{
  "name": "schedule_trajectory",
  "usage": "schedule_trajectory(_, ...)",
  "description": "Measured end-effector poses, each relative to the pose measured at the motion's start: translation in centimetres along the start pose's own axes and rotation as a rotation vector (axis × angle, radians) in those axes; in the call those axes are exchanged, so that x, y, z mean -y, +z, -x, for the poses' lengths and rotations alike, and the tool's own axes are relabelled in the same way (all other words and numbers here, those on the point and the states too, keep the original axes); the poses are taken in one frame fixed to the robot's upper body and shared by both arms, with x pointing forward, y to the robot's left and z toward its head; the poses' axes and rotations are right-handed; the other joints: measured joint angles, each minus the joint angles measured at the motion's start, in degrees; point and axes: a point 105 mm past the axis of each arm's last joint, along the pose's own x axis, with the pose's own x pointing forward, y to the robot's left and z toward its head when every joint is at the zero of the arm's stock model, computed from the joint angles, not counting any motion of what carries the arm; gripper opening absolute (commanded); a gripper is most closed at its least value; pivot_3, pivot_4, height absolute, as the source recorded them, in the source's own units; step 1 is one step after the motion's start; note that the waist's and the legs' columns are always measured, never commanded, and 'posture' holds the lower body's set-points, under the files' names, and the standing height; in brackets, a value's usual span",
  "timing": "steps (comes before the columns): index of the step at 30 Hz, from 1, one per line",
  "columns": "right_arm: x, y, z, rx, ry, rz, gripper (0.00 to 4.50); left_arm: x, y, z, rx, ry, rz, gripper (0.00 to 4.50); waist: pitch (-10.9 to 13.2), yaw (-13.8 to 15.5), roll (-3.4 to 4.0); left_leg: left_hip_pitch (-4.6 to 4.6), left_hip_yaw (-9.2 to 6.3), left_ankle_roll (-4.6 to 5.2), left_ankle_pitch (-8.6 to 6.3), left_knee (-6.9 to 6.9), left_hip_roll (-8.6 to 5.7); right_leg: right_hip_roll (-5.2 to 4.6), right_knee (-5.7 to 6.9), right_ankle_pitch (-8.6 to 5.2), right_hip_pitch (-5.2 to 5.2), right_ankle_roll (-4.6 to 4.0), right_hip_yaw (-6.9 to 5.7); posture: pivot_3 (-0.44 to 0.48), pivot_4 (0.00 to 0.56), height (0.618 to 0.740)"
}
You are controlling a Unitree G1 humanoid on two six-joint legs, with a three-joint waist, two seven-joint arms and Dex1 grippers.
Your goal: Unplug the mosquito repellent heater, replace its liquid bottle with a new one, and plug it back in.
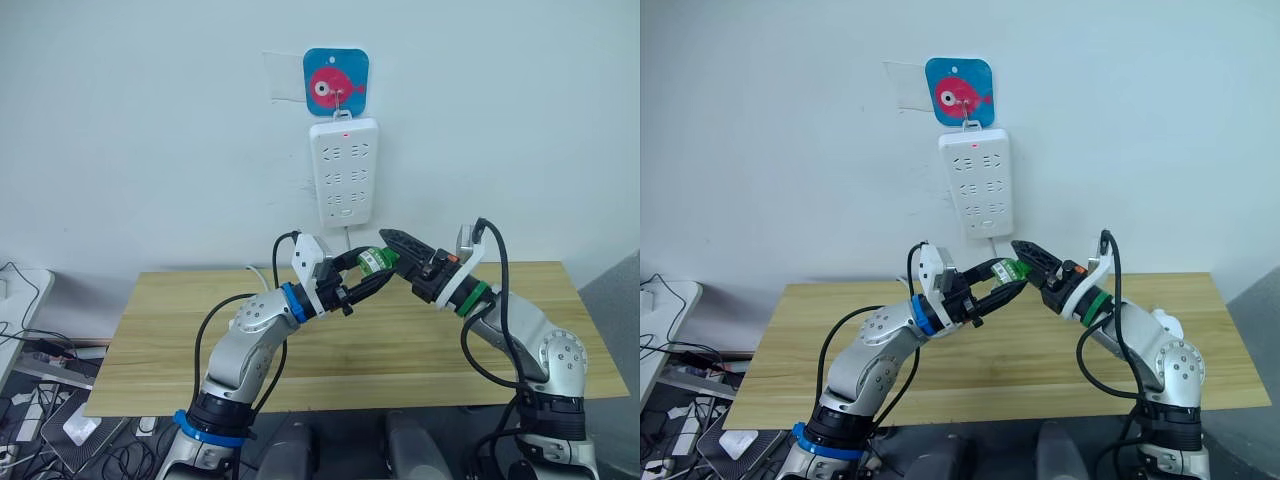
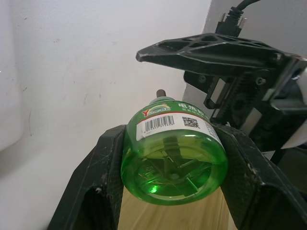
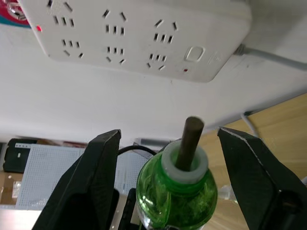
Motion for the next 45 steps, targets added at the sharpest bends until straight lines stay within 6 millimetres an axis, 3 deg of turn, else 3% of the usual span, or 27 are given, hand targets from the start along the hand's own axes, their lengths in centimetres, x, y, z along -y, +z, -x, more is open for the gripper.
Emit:
schedule_trajectory(4, 0.0, -0.3, -0.2, -0.006, 0.002, -0.014, 3.37, 0.0, 0.0, 0.0, 0.000, 0.000, 0.000, 2.33, 0.0, 0.0, 0.00, 0.00, 0.03, 0.00, 0.00, 0.00, 0.12, 0.09, 0.00, 0.01, 0.00, -0.01, -0.01, -0.091, 0.167, 0.740)
schedule_trajectory(7, 0.2, -0.3, -0.1, -0.005, -0.006, -0.021, 2.86, 0.0, 0.0, 0.0, 0.000, 0.000, 0.000, 2.33, 0.0, 0.0, 0.00, 0.00, 0.06, 0.00, 0.00, 0.00, 0.17, 0.13, -0.01, 0.02, 0.00, -0.03, -0.01, -0.092, 0.167, 0.740)
schedule_trajectory(12, 0.2, -0.4, 0.0, -0.011, -0.008, -0.032, 1.00, 0.0, 0.1, -0.1, 0.003, -0.002, -0.003, 2.33, 0.0, 0.1, 0.00, 0.01, 0.09, -0.01, 0.00, 0.00, 0.32, 0.25, -0.02, 0.05, 0.00, -0.08, -0.02, -0.091, 0.170, 0.740)
schedule_trajectory(18, 0.2, -0.5, -0.1, -0.009, -0.007, -0.038, 0.87, 0.0, 0.2, -0.1, 0.005, -0.003, -0.005, 2.33, 0.0, 0.1, 0.00, 0.01, 0.13, -0.01, 0.00, 0.00, 0.45, 0.39, -0.05, 0.10, -0.01, -0.16, -0.01, -0.089, 0.172, 0.740)
schedule_trajectory(25, -0.1, -0.8, -0.2, -0.021, -0.005, 0.008, 0.87, 0.0, -0.6, 0.3, -0.079, -0.031, -0.031, 4.38, 0.0, 0.0, 0.00, 0.02, 0.14, -0.01, 0.00, 0.00, 0.54, 0.51, -0.05, 0.12, -0.01, -0.20, 0.00, -0.094, 0.177, 0.740)
schedule_trajectory(27, 0.5, -0.1, 0.2, -0.002, -0.049, 0.092, 0.87, -0.4, -1.1, 1.2, -0.144, -0.040, -0.041, 4.50, 0.0, 0.1, 0.00, 0.02, 0.14, -0.01, 0.00, 0.00, 0.56, 0.55, -0.06, 0.12, -0.02, -0.20, 0.00, -0.094, 0.181, 0.740)
schedule_trajectory(32, 4.0, 2.1, 1.6, 0.048, -0.249, 0.454, 0.87, -0.9, -1.2, 2.8, -0.258, -0.072, -0.123, 4.50, 0.0, 0.1, 0.00, 0.04, 0.20, -0.01, 0.00, 0.00, 0.55, 0.57, -0.09, 0.12, -0.01, -0.20, 0.02, -0.094, 0.181, 0.740)
schedule_trajectory(38, 11.5, 3.6, 4.1, -0.030, -0.538, 1.156, 0.87, 0.2, -2.4, 3.2, -0.377, -0.195, -0.163, 4.50, 0.0, 0.0, -0.02, 0.12, 0.30, -0.03, 0.00, 0.00, 0.58, 0.61, -0.09, 0.11, -0.02, -0.18, 0.09, -0.087, 0.176, 0.740)
schedule_trajectory(42, 14.2, 4.7, 4.6, 0.005, -0.627, 1.372, 0.87, 0.7, -2.2, 2.4, -0.375, -0.235, -0.178, 4.50, 0.0, 0.0, -0.02, 0.18, 0.37, -0.05, 0.00, -0.02, 0.64, 0.62, -0.08, 0.13, -0.01, -0.22, 0.19, -0.084, 0.174, 0.740)
schedule_trajectory(45, 15.9, 4.7, 4.3, 0.042, -0.657, 1.387, 0.87, 0.8, -2.1, 2.2, -0.368, -0.234, -0.177, 4.50, 0.0, 0.0, -0.02, 0.19, 0.38, -0.06, 0.00, -0.04, 0.68, 0.64, -0.07, 0.15, -0.02, -0.26, 0.22, -0.073, 0.171, 0.740)
